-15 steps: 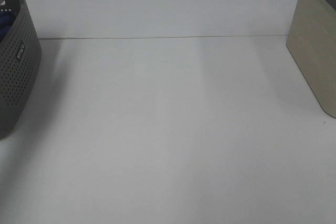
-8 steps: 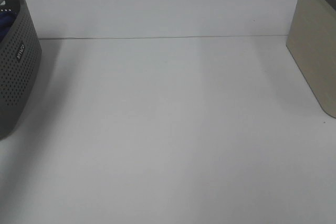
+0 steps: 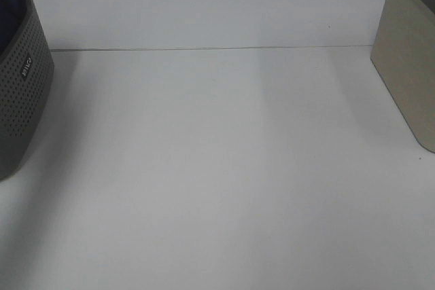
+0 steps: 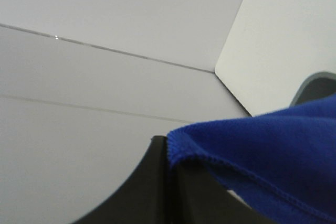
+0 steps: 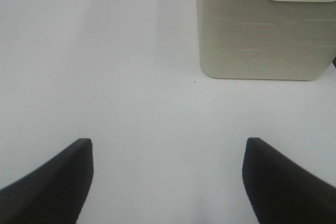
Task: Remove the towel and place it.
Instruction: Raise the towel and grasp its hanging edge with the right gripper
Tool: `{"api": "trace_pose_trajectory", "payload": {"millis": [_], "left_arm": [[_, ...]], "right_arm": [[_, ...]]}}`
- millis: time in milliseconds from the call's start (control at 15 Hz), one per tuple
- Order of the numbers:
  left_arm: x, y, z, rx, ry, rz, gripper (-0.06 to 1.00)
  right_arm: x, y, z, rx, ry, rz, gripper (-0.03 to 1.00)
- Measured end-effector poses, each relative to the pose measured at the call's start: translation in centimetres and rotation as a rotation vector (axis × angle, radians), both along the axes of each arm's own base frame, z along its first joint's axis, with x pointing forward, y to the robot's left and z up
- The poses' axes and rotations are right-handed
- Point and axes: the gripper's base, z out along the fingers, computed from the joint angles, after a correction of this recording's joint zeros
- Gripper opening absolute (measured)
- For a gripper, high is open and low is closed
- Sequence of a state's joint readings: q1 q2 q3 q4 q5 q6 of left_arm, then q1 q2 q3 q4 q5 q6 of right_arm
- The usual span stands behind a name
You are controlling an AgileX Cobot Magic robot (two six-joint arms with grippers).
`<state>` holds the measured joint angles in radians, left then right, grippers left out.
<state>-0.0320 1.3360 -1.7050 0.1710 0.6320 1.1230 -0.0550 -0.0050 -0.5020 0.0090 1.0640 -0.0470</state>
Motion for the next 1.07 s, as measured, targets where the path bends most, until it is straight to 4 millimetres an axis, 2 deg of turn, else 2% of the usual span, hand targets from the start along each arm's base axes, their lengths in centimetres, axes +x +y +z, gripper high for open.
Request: {"api": "trace_pose_trajectory", "payload": {"millis": [67,267,533,600,667,733,800,933,1067], "left_arm": [[-0.9,-2.5,1.0,0.036,-0.066,-0.113,0.0],[-1.4,-5.5,1.7,0.031,-0.137,-0.235,0.0],[-2.4,-9.4,2.0,0.014,-0.18,-0.385,0.0],[-2.6,-9.8,2.0,0.012,-0.182,-0.402,0.0],[-2.8,-11.1,1.8,-0.026,-0.172,-0.451,0.0],[-2.6,-11.6,1.6,-0.05,-0.159,-0.468,0.0],[-2.5,-11.8,1.5,-0.056,-0.154,-0.473,0.0],[-2.3,-12.4,1.2,-0.1,-0.133,-0.491,0.0],[-2.5,-12.8,1.2,-0.202,-0.11,-0.516,0.0]], "right_arm": [[0.0,0.0,0.0,0.0,0.0,0.0,0.76],[0.2,0.2,0.4,-0.007,-0.009,0.031,0.76],[3.2,2.6,2.2,0.074,-0.054,0.314,0.76],[4.0,3.6,2.6,0.12,-0.068,0.428,0.76],[6.0,5.2,3.5,0.181,-0.101,0.647,0.76],[7.2,5.9,4.0,0.23,-0.128,0.754,0.76],[7.7,6.2,4.1,0.249,-0.138,0.793,0.76],[10.3,7.1,4.4,0.358,-0.172,0.959,0.76],[12.8,7.5,4.0,0.454,-0.182,1.049,0.76]]}}
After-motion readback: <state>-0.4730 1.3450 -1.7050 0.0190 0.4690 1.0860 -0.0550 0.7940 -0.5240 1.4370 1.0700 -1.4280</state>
